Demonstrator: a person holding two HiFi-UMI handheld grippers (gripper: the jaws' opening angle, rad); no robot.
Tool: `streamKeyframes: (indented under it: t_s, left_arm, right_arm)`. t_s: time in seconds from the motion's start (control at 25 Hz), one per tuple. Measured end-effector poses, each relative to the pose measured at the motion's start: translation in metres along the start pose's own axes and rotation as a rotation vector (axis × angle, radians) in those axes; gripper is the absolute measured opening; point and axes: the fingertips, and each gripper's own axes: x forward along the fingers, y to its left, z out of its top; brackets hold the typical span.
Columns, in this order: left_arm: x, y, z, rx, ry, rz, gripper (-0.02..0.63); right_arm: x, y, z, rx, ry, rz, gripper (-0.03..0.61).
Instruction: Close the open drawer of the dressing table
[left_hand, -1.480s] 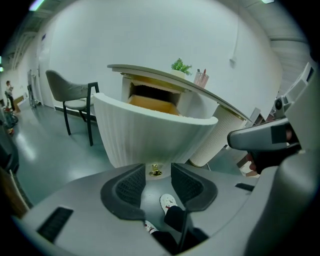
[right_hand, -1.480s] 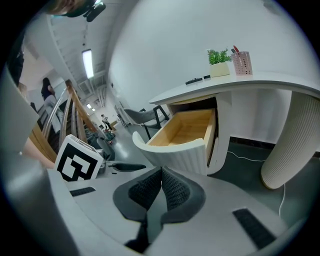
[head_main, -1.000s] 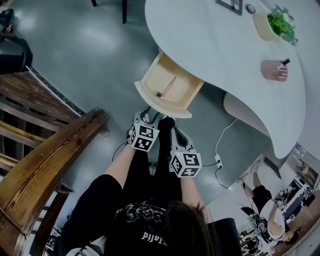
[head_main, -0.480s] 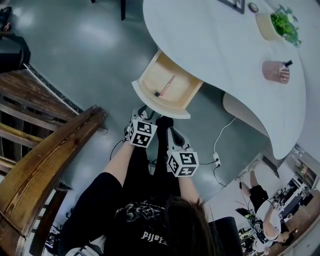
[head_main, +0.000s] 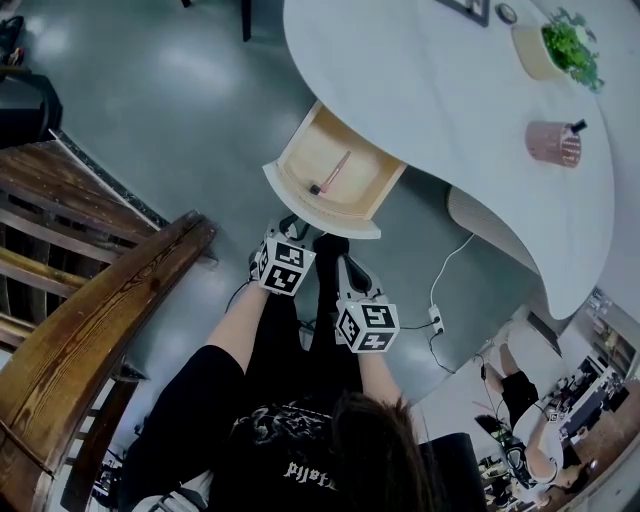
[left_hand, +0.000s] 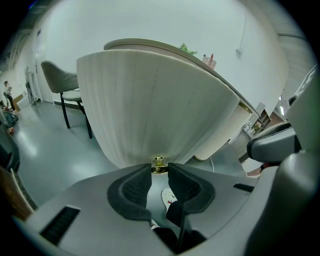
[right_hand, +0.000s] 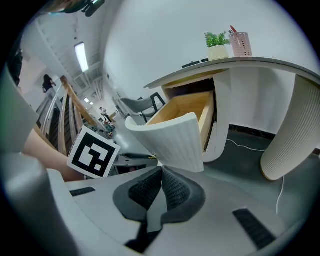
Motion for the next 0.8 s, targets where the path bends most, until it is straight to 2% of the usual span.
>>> streamKeyframes:
  t_s: [0.8]
  left_arm:
    - [0.008,0.002,0.019,0.016,-0.006,0.0,0.117]
  right_arm:
    - [0.006,-0.003,0.005,0.036,-0.017,0.0,0.026]
